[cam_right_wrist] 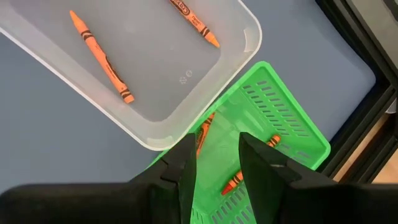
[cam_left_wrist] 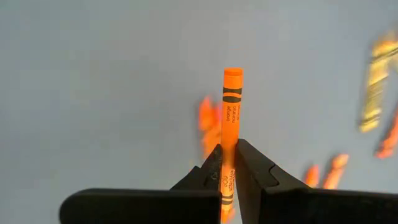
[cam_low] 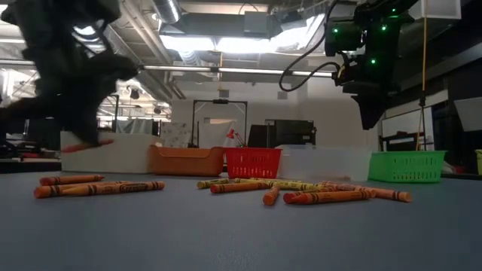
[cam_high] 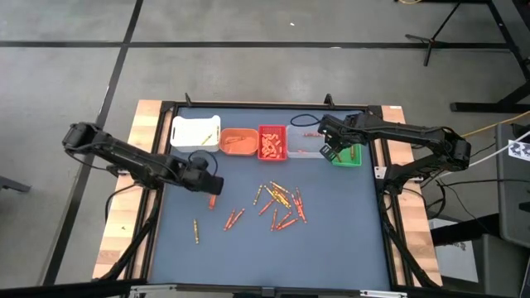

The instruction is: Sort crayons

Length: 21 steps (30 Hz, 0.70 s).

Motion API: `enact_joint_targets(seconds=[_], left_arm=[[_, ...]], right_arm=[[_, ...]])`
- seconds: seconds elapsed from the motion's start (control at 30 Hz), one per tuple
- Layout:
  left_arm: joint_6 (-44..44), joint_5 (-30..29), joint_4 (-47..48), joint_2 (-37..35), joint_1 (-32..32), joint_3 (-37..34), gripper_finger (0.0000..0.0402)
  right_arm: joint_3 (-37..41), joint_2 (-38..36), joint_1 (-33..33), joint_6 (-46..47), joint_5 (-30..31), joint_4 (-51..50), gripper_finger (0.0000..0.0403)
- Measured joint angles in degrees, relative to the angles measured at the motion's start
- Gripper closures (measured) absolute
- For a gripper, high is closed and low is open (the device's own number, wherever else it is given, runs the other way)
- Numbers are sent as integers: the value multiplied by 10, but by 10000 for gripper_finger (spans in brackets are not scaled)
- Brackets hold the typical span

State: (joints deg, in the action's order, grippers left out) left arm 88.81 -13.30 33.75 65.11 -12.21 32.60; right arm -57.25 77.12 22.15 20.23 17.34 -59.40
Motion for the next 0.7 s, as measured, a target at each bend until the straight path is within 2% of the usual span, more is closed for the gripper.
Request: enact_joint_targets(seconds=[0.23,0.43,0.7], left_arm=[[-186,-61,-126,-14,70,0,394],[-356,-63,-229,-12,138,1,393],[-535,-63,-287,-12,210,1,393]], right_arm=[[0,0,0,0,0,2,283],[0,0,0,0,0,2,283],[0,0,0,0,0,16,283]])
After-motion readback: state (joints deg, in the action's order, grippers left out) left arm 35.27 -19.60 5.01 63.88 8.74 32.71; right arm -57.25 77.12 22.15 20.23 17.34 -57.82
